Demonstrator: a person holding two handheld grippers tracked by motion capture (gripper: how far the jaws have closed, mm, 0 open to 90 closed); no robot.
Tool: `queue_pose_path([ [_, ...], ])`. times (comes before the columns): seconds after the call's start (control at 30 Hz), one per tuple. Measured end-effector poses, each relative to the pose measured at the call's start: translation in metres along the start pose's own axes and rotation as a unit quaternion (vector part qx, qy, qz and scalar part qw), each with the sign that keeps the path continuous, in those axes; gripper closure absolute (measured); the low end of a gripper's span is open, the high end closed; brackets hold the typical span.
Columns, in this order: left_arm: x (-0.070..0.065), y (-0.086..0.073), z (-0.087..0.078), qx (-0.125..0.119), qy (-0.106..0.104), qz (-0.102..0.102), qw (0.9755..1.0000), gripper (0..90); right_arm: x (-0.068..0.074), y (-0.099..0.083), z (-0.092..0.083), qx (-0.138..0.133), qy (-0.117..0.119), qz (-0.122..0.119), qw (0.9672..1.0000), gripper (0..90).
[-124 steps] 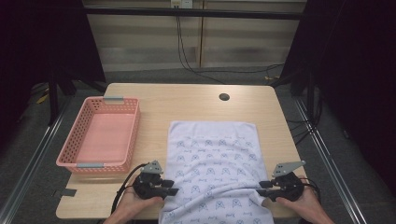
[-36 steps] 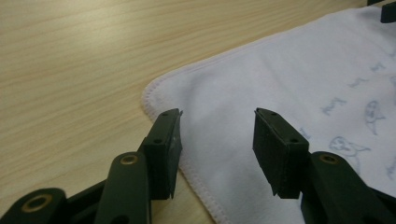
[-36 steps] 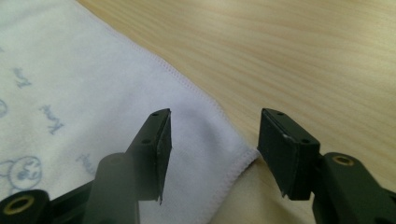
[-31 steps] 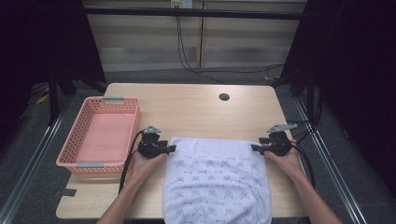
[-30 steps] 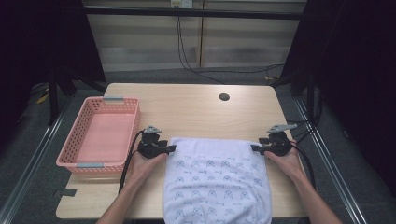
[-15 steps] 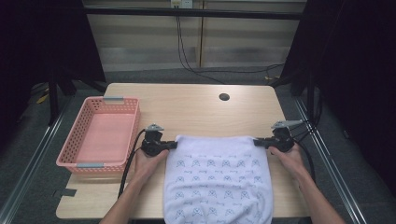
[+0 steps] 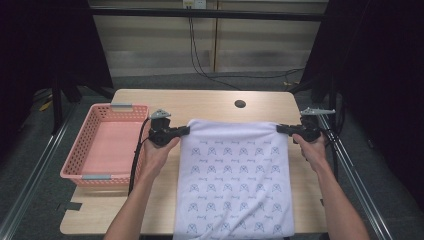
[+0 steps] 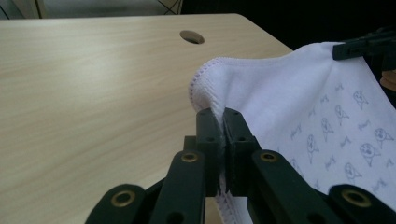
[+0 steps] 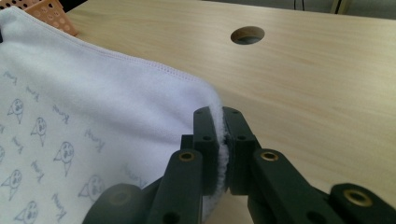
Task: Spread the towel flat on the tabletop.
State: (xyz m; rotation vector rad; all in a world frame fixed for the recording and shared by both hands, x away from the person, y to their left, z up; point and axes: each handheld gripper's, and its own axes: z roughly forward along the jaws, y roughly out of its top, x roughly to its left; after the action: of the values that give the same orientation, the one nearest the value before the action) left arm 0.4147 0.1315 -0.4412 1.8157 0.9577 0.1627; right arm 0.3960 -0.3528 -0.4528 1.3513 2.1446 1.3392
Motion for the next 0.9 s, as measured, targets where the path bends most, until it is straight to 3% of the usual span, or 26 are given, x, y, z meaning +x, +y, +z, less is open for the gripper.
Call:
queue_pose_path([
  [0.17,0.008,0.019,-0.006,-0.012,0.008,-0.002,0.9999,86.7,0.000,0.023,0.001,-0.018,0.001,-0.005,0.9998,85.7],
  [0.27,0.007,0.029,-0.012,-0.016,0.011,0.011,0.9998,86.7,0.002,0.039,-0.002,-0.028,0.002,-0.010,0.9996,85.7],
  [0.53,0.009,0.060,-0.035,-0.054,-0.014,0.016,0.9983,86.7,0.008,0.084,-0.019,-0.056,0.019,-0.031,0.9978,85.7],
  [0.73,0.004,0.099,-0.053,-0.078,-0.012,0.040,0.9961,86.8,0.016,0.122,-0.034,-0.084,0.011,-0.037,0.9957,86.0],
  [0.83,-0.001,0.122,-0.067,-0.078,-0.002,0.067,0.9947,86.8,0.021,0.142,-0.039,-0.086,0.009,-0.046,0.9952,86.3],
  [0.9,-0.005,0.131,-0.078,-0.098,-0.005,0.068,0.9928,86.8,0.026,0.154,-0.046,-0.103,0.016,-0.051,0.9932,86.3],
])
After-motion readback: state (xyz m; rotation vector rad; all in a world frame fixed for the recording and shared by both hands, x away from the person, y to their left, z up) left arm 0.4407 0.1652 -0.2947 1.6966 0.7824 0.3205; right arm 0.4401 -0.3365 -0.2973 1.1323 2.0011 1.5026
